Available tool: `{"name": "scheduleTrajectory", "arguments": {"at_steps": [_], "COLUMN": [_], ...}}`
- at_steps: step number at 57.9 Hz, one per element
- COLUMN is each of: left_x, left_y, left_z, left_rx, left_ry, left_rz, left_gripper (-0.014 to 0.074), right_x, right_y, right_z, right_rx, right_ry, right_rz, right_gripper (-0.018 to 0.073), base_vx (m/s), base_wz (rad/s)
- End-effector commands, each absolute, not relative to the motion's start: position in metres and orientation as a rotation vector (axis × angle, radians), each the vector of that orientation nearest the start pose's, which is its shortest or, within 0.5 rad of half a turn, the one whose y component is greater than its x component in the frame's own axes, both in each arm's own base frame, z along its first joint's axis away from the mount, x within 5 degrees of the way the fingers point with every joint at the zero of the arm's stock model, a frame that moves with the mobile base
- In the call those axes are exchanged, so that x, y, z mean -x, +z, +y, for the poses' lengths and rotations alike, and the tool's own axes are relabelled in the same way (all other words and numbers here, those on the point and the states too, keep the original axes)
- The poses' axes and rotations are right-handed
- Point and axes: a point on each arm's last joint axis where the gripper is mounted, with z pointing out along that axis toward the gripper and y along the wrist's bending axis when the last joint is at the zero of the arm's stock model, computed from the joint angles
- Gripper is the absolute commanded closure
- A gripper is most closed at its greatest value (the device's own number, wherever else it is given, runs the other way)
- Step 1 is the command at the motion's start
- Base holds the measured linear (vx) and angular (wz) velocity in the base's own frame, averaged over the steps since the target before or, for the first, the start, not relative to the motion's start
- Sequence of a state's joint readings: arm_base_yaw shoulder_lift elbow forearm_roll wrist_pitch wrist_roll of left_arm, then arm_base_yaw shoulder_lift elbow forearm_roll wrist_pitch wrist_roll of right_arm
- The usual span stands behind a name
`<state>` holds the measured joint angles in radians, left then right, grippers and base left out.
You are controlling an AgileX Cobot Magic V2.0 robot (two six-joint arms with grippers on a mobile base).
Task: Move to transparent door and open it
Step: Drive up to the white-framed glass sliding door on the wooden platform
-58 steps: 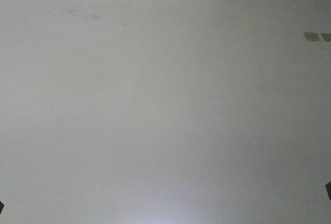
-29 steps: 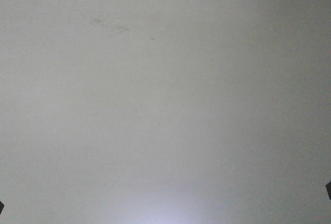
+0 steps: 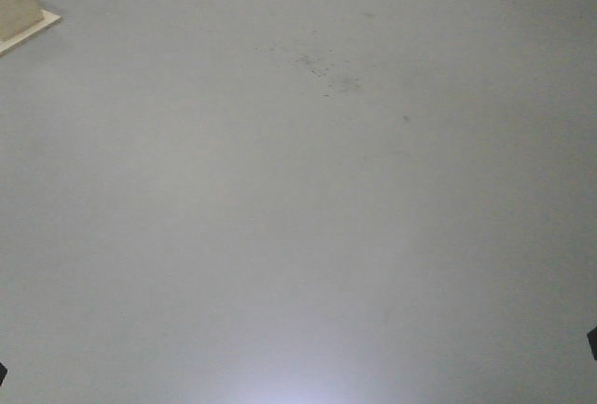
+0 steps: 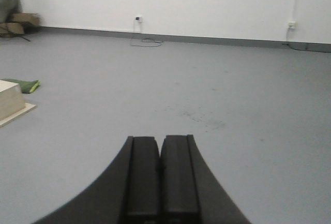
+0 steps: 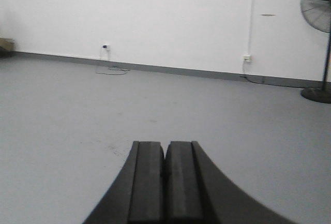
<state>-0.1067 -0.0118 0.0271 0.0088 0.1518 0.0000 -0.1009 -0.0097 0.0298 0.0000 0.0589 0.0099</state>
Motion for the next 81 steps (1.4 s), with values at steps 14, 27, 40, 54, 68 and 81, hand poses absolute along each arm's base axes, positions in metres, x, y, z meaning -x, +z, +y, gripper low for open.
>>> {"name": "scheduleTrajectory", "arguments": {"at_steps": [14, 27, 40, 54, 68, 81], "left_x": [-0.0566, -0.0566, -0.0566, -0.0566, -0.0566, -0.0566], "left_y": [0.1886, 0.1886, 0.1886, 0.1886, 0.1886, 0.1886], "left_z": [-0.0063, -0.0063, -0.0063, -0.0063, -0.0063, -0.0063], "left_rx": [-0.086, -0.086, -0.086, -0.086, -0.086, -0.086], "left_ry": [-0.089, -0.089, -0.089, -0.089, -0.089, -0.089], "left_rz": [1.584, 1.584, 1.584, 1.584, 1.584, 1.584], "left_gripper": [0.0602, 0.0602, 0.0602, 0.0602, 0.0602, 0.0602], "right_x": [-0.0557, -0.0557, -0.0557, -0.0557, -0.0557, -0.0557], "right_y": [0.2021, 0.2021, 0.2021, 0.2021, 0.2021, 0.2021], "right_z": [-0.0059, -0.0059, -0.0059, -0.0059, -0.0059, -0.0059], "right_rx": [-0.073, -0.073, -0.073, -0.073, -0.073, -0.073], "right_ry": [-0.093, -0.093, -0.093, -0.093, -0.093, -0.093], "right_rz": [1.476, 1.476, 1.476, 1.476, 1.476, 1.476], "right_gripper": [0.0564, 0.0564, 0.0564, 0.0564, 0.0564, 0.0564], "base_vx": [0.56, 0.56, 0.56, 0.56, 0.58, 0.59], "base_wz": [0.57, 0.48, 0.46, 0.46, 0.50, 0.53]}}
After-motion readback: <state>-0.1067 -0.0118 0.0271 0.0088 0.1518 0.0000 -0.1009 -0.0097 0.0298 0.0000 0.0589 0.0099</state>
